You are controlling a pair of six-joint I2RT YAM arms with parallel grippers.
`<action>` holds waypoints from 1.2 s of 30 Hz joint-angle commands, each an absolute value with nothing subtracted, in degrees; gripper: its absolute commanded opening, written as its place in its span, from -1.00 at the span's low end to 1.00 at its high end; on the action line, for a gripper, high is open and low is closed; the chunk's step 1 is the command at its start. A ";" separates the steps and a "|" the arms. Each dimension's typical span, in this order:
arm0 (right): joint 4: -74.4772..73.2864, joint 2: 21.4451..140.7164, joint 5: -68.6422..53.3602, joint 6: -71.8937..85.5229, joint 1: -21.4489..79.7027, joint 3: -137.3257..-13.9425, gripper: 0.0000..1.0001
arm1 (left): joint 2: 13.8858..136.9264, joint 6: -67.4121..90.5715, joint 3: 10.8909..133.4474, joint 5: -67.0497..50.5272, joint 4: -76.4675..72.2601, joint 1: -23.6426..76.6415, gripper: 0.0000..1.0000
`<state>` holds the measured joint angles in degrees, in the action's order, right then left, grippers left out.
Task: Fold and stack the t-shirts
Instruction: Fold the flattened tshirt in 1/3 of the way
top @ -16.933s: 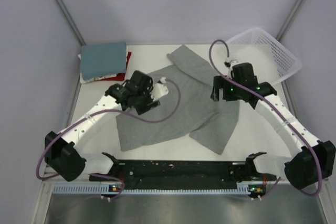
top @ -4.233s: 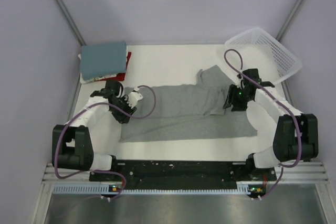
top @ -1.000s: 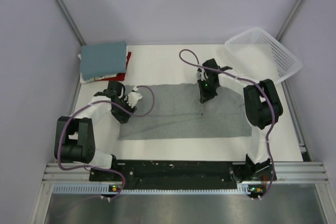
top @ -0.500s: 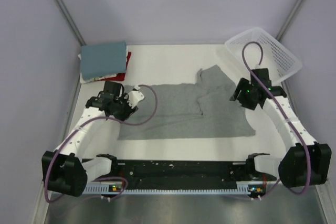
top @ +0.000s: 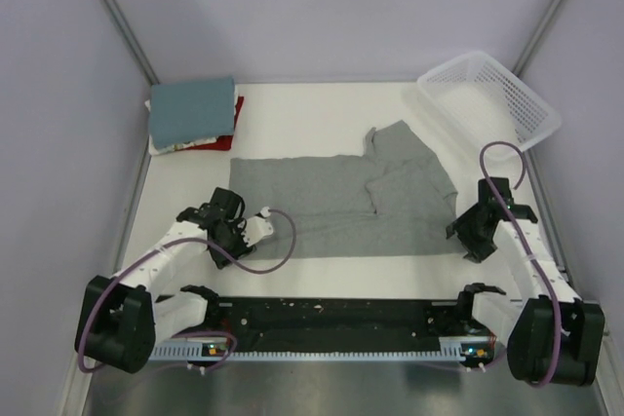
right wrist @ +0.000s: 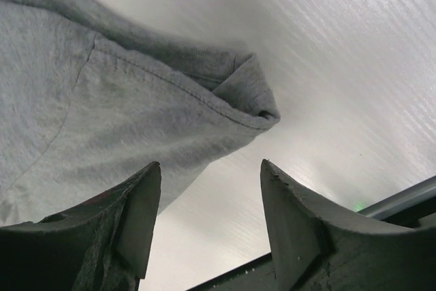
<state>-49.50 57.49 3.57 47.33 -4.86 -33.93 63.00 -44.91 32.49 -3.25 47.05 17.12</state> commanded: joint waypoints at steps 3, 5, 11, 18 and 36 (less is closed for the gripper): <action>-42.72 61.95 7.03 48.96 -5.89 -32.88 0.03 | 63.37 -43.77 28.48 -1.14 38.24 17.58 -0.15; -41.14 63.80 6.24 48.87 -6.06 -31.91 -0.28 | 62.84 -43.16 27.60 -2.10 37.80 17.58 -0.31; -41.31 63.11 1.59 47.37 -10.10 -29.54 -1.00 | 58.98 -41.48 25.67 -2.29 38.05 17.58 -1.00; -45.87 54.33 -3.43 47.73 -17.31 -28.12 -1.00 | 55.90 -43.15 28.29 -2.28 44.72 17.58 -1.00; -58.53 44.04 -5.80 47.20 -23.38 -28.48 -1.00 | 52.82 -48.87 31.91 -4.22 58.63 17.67 -1.00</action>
<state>-55.72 44.80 -5.69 47.62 -22.72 -27.75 52.66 -46.44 31.27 -4.62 56.36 17.41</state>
